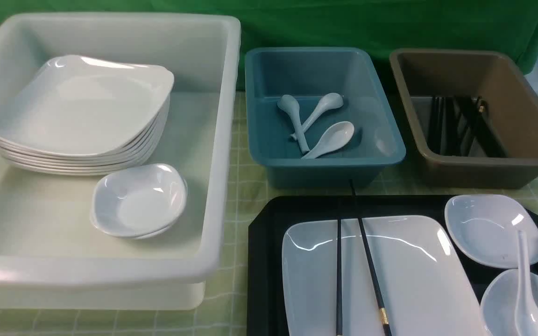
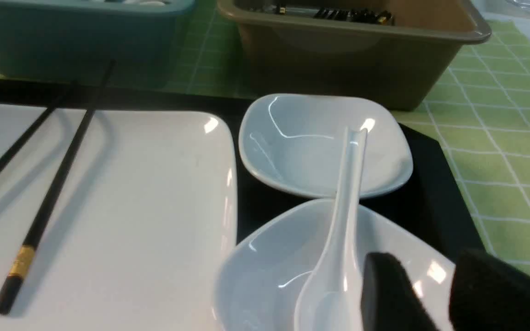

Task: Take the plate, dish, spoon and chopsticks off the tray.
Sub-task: Use the right arm to grab a soup spoon from the plate

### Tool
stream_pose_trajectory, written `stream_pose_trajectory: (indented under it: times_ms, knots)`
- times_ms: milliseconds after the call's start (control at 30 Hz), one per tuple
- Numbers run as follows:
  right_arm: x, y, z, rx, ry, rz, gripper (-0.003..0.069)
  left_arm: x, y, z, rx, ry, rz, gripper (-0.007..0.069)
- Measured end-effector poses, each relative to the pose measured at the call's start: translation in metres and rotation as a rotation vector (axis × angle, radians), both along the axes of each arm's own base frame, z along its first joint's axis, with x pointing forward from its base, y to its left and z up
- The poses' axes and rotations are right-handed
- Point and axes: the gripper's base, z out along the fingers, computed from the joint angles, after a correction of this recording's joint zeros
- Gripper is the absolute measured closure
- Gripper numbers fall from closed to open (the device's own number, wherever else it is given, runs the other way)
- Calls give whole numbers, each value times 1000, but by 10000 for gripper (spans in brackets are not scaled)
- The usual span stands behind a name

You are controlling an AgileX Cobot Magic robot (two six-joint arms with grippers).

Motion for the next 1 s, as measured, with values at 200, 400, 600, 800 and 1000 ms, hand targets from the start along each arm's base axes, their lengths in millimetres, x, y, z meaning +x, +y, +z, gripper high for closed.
stream_pose_trajectory:
  times_ms: [200,400,600,800,1000]
  knots:
    - [0,0,0,0,0,0,411,0,0,0,0,0,0,604]
    - [0,0,0,0,0,0,411,0,0,0,0,0,0,604]
    - [0,0,0,0,0,0,411,0,0,0,-1,0,0,604]
    - [0,0,0,0,0,0,411,0,1,0,84,3,0,604]
    - [0,0,0,0,0,0,411,0,3,29,-117,-330,30,604]
